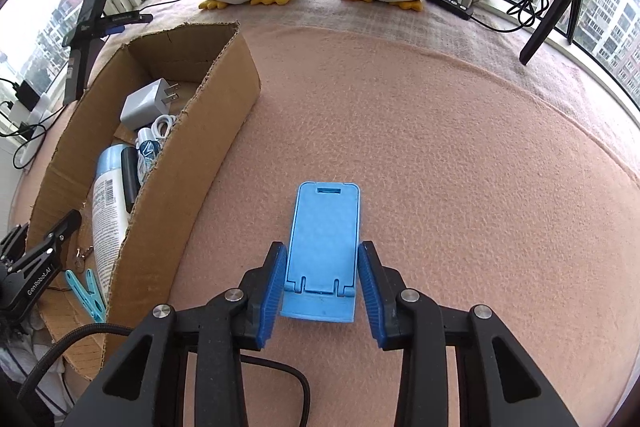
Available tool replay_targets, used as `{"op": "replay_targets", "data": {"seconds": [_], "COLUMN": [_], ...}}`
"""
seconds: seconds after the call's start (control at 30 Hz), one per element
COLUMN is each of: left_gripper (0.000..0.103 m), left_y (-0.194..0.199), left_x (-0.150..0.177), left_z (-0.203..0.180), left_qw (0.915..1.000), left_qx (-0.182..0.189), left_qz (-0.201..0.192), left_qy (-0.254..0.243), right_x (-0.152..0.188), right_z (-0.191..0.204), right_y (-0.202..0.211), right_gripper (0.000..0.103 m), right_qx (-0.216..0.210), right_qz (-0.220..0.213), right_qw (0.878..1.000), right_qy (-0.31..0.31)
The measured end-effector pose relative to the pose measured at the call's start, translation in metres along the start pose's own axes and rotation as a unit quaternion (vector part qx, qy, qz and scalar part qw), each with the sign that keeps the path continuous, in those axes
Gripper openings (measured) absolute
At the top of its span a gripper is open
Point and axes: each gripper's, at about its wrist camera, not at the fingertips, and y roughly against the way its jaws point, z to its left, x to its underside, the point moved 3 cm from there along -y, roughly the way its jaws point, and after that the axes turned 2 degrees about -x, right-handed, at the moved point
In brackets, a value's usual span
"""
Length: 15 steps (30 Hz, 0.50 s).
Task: Organize rigid objects
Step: 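Carry the phone stand into the box and open the right gripper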
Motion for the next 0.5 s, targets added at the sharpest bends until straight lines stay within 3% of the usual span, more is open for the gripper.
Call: {"op": "replay_targets", "data": {"seconds": [0.5], "left_gripper": [0.047], "left_y": [0.0], "left_x": [0.0], "left_z": [0.0], "left_qw": [1.0], "left_qx": [0.0], "left_qz": [0.0], "left_qy": [0.0], "right_x": [-0.028], "right_z": [0.065], "right_y": [0.059], "right_gripper": [0.033], "right_qx": [-0.067], "right_qz": [-0.065], "right_qw": [0.994], "right_qy": [0.057]}}
